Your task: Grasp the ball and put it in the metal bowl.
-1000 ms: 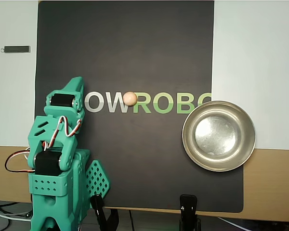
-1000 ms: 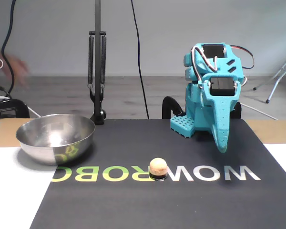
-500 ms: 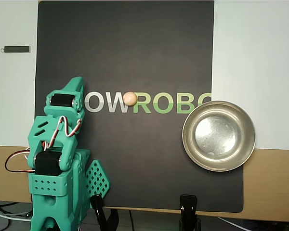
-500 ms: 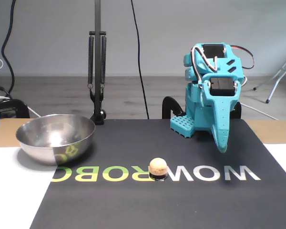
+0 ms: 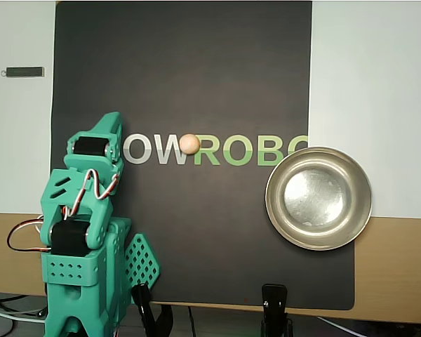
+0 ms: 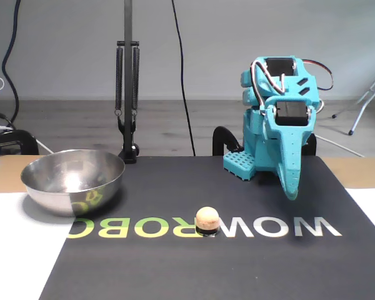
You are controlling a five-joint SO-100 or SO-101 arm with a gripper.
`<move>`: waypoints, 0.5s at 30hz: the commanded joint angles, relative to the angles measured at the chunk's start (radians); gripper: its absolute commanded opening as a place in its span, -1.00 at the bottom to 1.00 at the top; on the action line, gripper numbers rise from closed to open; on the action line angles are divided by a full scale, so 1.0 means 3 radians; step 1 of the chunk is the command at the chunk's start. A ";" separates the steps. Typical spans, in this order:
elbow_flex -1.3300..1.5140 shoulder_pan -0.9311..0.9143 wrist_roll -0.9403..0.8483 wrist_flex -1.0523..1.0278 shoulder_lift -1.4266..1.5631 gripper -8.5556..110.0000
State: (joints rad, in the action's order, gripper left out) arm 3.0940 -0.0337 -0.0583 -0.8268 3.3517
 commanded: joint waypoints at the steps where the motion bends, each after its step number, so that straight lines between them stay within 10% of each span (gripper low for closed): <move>1: 0.0107 0.0010 0.0005 0.0000 0.0194 -0.85; 15: 0.0107 0.0015 -0.0015 0.0000 0.0194 -0.85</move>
State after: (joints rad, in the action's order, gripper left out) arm 3.0940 -0.0337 -0.0583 -0.8268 3.3517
